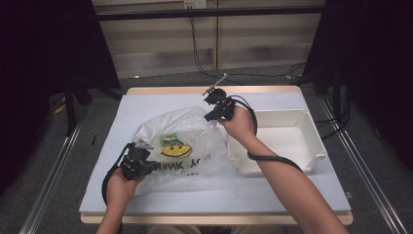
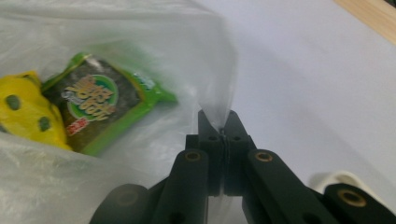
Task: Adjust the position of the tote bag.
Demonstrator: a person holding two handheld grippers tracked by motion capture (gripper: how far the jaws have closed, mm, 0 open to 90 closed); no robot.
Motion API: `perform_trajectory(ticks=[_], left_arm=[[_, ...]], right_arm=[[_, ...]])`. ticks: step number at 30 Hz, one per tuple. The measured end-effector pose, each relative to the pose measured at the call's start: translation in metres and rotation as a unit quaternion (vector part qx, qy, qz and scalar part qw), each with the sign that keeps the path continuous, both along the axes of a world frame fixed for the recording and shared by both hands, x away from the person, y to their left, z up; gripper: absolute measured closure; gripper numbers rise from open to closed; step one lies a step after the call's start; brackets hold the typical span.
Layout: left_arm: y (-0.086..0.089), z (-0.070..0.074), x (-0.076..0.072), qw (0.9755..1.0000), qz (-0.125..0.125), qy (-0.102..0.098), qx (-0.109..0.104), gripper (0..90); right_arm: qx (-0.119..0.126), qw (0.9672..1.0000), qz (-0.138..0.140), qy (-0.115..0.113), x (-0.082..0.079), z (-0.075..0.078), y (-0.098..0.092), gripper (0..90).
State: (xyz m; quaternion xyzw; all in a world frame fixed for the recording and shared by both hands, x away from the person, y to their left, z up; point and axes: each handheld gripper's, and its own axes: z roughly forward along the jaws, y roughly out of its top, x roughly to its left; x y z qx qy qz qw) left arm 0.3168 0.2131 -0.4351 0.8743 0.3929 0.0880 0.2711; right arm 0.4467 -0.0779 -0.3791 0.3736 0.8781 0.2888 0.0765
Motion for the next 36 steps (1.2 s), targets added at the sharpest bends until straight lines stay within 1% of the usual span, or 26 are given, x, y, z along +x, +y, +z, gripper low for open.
perform_trajectory(ticks=[2, 4, 5, 6, 7, 8, 10, 12, 13, 14, 16, 17, 19, 20, 22, 24, 25, 26, 27, 28, 29, 31, 33, 34, 35, 36], left_arm=[[0.0, -0.002, 0.0, 1.0, 0.004, -0.001, 0.002, 89.7], [0.0, -0.003, 0.001, 1.0, 0.005, 0.001, 0.004, 89.7], [0.001, -0.003, 0.001, 1.0, 0.005, 0.004, 0.006, 89.7], [0.001, -0.003, 0.001, 0.9999, 0.006, 0.005, 0.007, 89.7], [0.001, -0.004, 0.0, 0.9999, 0.008, 0.007, 0.003, 89.7], [0.003, -0.004, 0.0, 0.9999, 0.007, 0.009, 0.007, 89.8], [0.003, -0.005, -0.001, 0.9999, 0.01, 0.011, 0.003, 89.8], [0.005, -0.004, -0.002, 0.9998, 0.004, 0.014, 0.01, 89.8], [0.005, -0.005, -0.002, 0.9998, 0.011, 0.015, 0.004, 89.9], [0.006, -0.005, -0.003, 0.9998, 0.009, 0.016, 0.008, 89.9], [0.007, -0.005, -0.003, 0.9998, 0.007, 0.019, 0.007, 90.0], [0.007, -0.005, -0.003, 0.9998, 0.005, 0.02, 0.007, 90.0], [0.007, -0.006, -0.003, 0.9997, 0.002, 0.021, 0.012, 90.0], [0.006, -0.007, -0.004, 0.9995, -0.002, 0.026, 0.016, 90.0], [0.005, -0.008, -0.004, 0.9995, -0.001, 0.025, 0.021, 90.0], [0.006, -0.007, -0.004, 0.9996, 0.001, 0.024, 0.015, 89.7], [0.006, -0.007, -0.004, 0.9998, 0.003, 0.018, 0.012, 89.5], [0.006, -0.006, -0.004, 0.9998, 0.005, 0.017, 0.008, 89.0], [0.006, -0.005, -0.004, 0.9998, 0.003, 0.018, 0.005, 89.0], [0.006, -0.003, -0.003, 0.9998, 0.001, 0.017, 0.005, 88.9], [0.006, -0.003, -0.003, 0.9998, 0.0, 0.017, 0.002, 88.5], [0.004, -0.001, -0.004, 0.9999, 0.002, 0.012, 0.003, 87.9], [0.002, 0.0, -0.003, 0.9999, 0.0, 0.011, -0.001, 87.4], [0.0, 0.0, -0.003, 1.0, 0.005, 0.007, -0.003, 87.1], [0.0, 0.001, -0.002, 1.0, -0.001, 0.007, -0.001, 87.1], [-0.001, 0.001, -0.002, 1.0, 0.0, 0.006, -0.003, 86.9]], right_arm=[[-0.004, 0.9999, -0.012, -0.004, 0.005, -0.001, -0.009, 89.4], [0.003, 0.9997, -0.024, -0.005, 0.01, -0.001, -0.017, 89.4], [0.006, 0.9993, -0.035, -0.005, 0.013, -0.002, -0.021, 89.4], [0.002, 0.9993, -0.037, -0.007, 0.015, -0.003, -0.024, 89.4], [0.005, 0.999, -0.045, -0.006, 0.018, -0.005, -0.029, 89.4], [0.008, 0.9987, -0.049, -0.009, 0.019, -0.006, -0.03, 89.4], [0.008, 0.9987, -0.049, -0.006, 0.021, -0.007, -0.031, 89.4], [0.005, 0.9987, -0.05, -0.011, 0.023, -0.008, -0.032, 89.4], [0.006, 0.9986, -0.052, -0.008, 0.024, -0.009, -0.031, 89.4], [0.007, 0.9983, -0.057, -0.008, 0.025, -0.01, -0.031, 89.4], [0.008, 0.9982, -0.059, -0.003, 0.028, -0.012, -0.032, 89.4], [0.005, 0.9982, -0.059, -0.007, 0.028, -0.013, -0.032, 89.3], [0.005, 0.9982, -0.06, -0.006, 0.029, -0.015, -0.031, 89.3], [0.007, 0.9981, -0.061, -0.004, 0.03, -0.016, -0.031, 89.0], [0.008, 0.998, -0.062, -0.001, 0.03, -0.017, -0.031, 88.2], [0.01, 0.9978, -0.065, -0.005, 0.029, -0.016, -0.031, 76.3], [0.011, 0.9977, -0.066, -0.011, 0.028, -0.014, -0.031, 72.2], [0.017, 0.9978, -0.063, -0.013, 0.027, -0.012, -0.031, 68.3], [0.018, 0.9978, -0.061, -0.016, 0.025, -0.009, -0.031, 60.9], [0.023, 0.9974, -0.064, -0.021, 0.024, -0.006, -0.031, 57.5], [0.03, 0.9974, -0.062, -0.021, 0.023, -0.003, -0.032, 56.4], [0.041, 0.9974, -0.054, -0.023, 0.019, 0.003, -0.031, 51.1], [0.046, 0.9977, -0.045, -0.022, 0.015, 0.006, -0.028, 50.4], [0.047, 0.9977, -0.042, -0.025, 0.013, 0.008, -0.027, 49.0], [0.046, 0.9978, -0.04, -0.028, 0.011, 0.01, -0.025, 47.7], [0.05, 0.9978, -0.03, -0.031, 0.007, 0.013, -0.021, 46.7]])
